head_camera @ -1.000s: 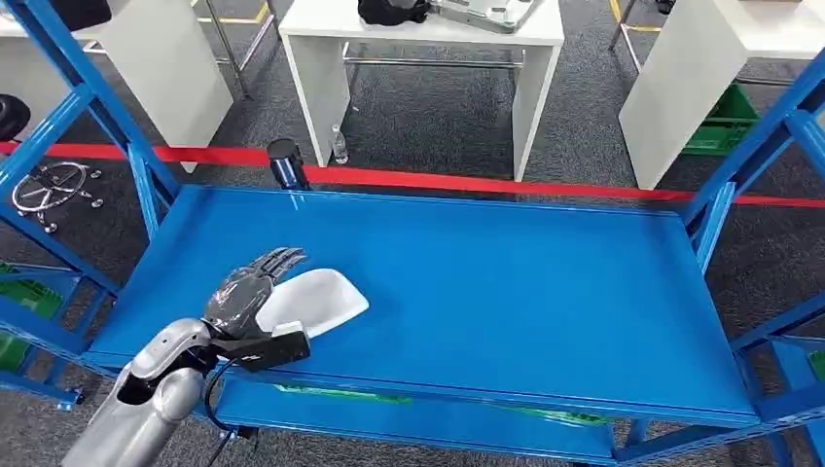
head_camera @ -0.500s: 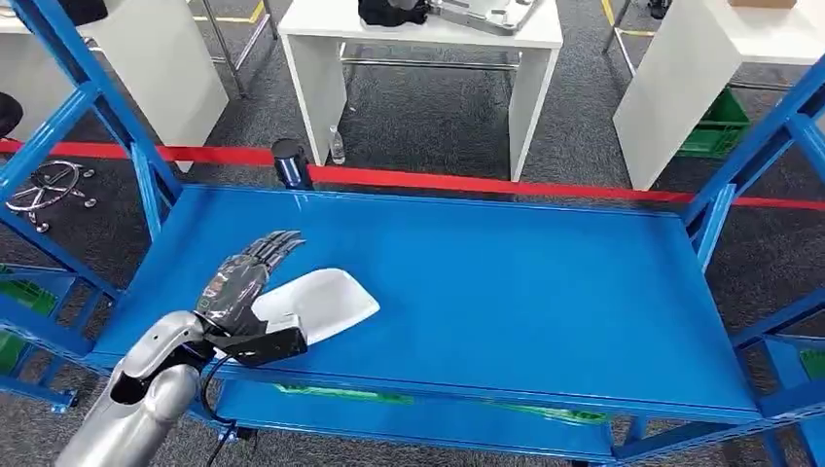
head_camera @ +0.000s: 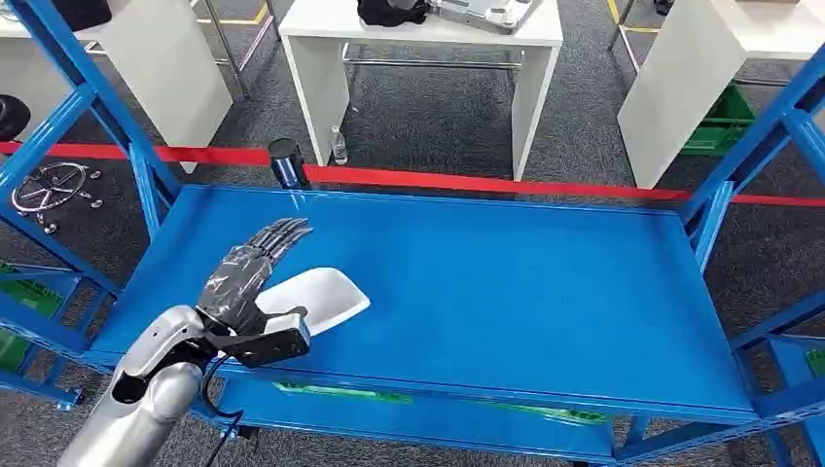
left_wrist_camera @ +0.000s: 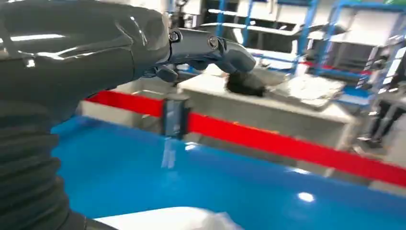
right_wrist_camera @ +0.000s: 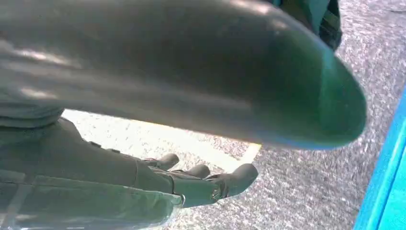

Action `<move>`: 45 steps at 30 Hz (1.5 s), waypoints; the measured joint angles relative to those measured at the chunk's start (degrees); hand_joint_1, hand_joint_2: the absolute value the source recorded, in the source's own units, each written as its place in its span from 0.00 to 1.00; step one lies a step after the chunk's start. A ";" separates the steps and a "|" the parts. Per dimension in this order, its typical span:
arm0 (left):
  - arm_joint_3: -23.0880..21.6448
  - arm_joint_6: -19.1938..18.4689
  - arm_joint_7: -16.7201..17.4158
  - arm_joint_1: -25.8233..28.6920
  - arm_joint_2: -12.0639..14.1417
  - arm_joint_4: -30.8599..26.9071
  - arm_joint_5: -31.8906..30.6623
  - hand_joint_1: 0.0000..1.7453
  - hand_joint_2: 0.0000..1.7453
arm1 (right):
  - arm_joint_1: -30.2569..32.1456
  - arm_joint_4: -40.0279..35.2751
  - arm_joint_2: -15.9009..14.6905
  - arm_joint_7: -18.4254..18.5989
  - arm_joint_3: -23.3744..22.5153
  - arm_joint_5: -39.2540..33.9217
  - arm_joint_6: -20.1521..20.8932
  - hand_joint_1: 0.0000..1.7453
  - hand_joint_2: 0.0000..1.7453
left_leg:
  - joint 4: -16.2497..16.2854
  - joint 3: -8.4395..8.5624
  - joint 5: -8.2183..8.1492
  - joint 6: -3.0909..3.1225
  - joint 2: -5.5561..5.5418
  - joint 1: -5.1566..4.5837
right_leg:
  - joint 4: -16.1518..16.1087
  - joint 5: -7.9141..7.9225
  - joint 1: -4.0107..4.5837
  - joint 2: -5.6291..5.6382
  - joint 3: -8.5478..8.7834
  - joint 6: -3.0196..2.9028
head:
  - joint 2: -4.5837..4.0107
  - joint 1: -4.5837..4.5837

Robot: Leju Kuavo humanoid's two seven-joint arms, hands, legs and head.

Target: Take the parts from the cabinet and place them on the table.

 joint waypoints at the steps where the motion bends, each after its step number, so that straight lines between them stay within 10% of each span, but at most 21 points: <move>1: -0.20 -0.41 -0.56 -0.10 -0.02 -1.07 0.58 0.00 1.00 | -0.05 -0.02 0.00 0.07 0.00 -0.11 0.00 0.00 0.00 | 2.90 -1.23 -1.92 -0.35 0.01 0.18 | 0.00 -0.02 0.00 0.02 0.02 -0.40 | 0.02 -0.24; 3: -1.23 -1.79 -1.96 0.03 -0.13 -3.21 2.30 0.00 1.00 | -0.01 -0.02 0.17 0.17 -0.04 -0.31 -0.02 0.00 0.00 | 12.48 -5.67 -6.30 -0.88 0.01 0.43 | 0.03 -0.06 0.11 0.01 -0.03 -0.46 | 0.02 -0.22; 5: -3.10 -4.12 -4.28 0.73 0.00 -5.60 5.23 0.00 1.00 | 0.06 0.00 0.24 0.48 -0.26 -0.92 -0.07 0.00 0.00 | 17.53 -8.20 -7.21 -0.94 0.02 0.46 | 0.05 -0.09 0.20 0.00 -0.02 -0.48 | 0.02 -0.24; 9: -6.44 -4.98 -4.61 2.45 1.24 -10.33 7.45 0.00 1.00 | 0.08 0.07 0.63 0.48 -0.74 -1.68 -0.55 0.00 0.00 | 0.50 0.21 1.41 0.68 -0.02 0.12 | -0.04 -0.13 0.52 0.42 0.34 -0.47 | 0.00 -0.24; 15: -8.92 -5.81 -7.98 3.46 2.45 -11.89 12.27 0.00 1.00 | -0.16 0.68 1.55 0.24 -1.03 -1.88 -1.29 0.00 0.00 | -2.93 1.89 1.61 1.64 0.19 0.25 | 0.24 -0.22 0.65 0.13 -0.42 0.61 | 0.02 -0.05; 20: -10.43 -8.61 -10.73 3.24 2.58 -12.83 16.17 0.00 1.00 | -0.54 1.25 1.33 0.20 -1.03 -1.82 -1.49 0.00 0.00 | -3.26 1.74 1.99 2.18 0.24 -0.15 | 18.31 -7.47 0.52 0.12 -8.75 0.45 | 0.02 0.04; 22: -10.82 -9.39 -9.90 3.22 2.60 -13.24 16.13 0.00 1.00 | -0.57 1.44 1.25 0.17 -1.03 -1.77 -1.23 0.00 0.00 | -3.07 1.80 1.91 2.05 0.12 0.00 | 13.84 -5.08 -0.01 0.07 -6.56 1.88 | 0.02 0.02; 24: -11.21 -9.55 -8.64 3.05 2.69 -13.65 15.24 0.00 1.00 | -0.67 1.53 1.16 -0.11 -1.03 -2.01 -1.23 0.00 0.00 | -2.07 1.63 1.40 1.32 0.02 0.29 | 2.61 -0.97 -0.54 -0.14 -0.82 3.39 | 0.02 0.04; 30: -11.43 -7.31 -2.19 3.16 3.72 -13.33 10.06 0.00 1.00 | -1.42 3.53 1.44 -2.50 -1.07 -3.04 -1.45 0.00 0.00 | -0.42 0.44 0.38 -0.20 -0.02 0.31 | 0.74 -0.59 -0.47 0.19 -0.03 0.37 | 0.02 0.11; 34: -11.10 -5.88 -1.07 3.49 4.35 -10.95 8.85 0.00 1.00 | -2.12 5.38 1.44 -3.63 -1.05 -3.32 -1.64 0.00 0.00 | 15.09 -6.72 -7.44 -1.23 0.01 0.49 | 0.75 -0.49 -0.27 0.19 -0.25 -0.25 | 0.00 -0.07; 36: -11.10 -5.75 -1.03 3.93 4.50 -10.20 8.83 0.00 1.00 | -2.21 6.01 1.49 -3.63 -1.05 -3.35 -1.64 0.00 0.00 | 17.79 -8.16 -7.29 -1.06 0.01 0.49 | 0.75 -0.50 -0.02 0.19 -0.25 -0.26 | 0.02 -0.07; 40: -10.58 -4.63 0.44 3.93 4.57 -9.48 7.14 0.00 1.00 | -2.62 6.54 1.66 -3.63 -1.03 -3.76 -1.66 0.00 0.00 | 0.05 0.63 0.27 1.18 -0.06 -0.24 | 0.72 -0.49 0.22 0.40 -0.03 -0.23 | 0.00 -0.02; 45: -8.57 -0.39 5.46 4.48 4.46 -6.51 -0.61 0.00 1.00 | -3.16 7.04 2.06 -3.61 -0.81 -5.35 -2.03 0.00 0.00 | -1.84 1.56 0.93 1.83 0.11 -0.51 | 0.06 -0.06 0.70 0.29 -0.13 0.81 | 0.00 -0.05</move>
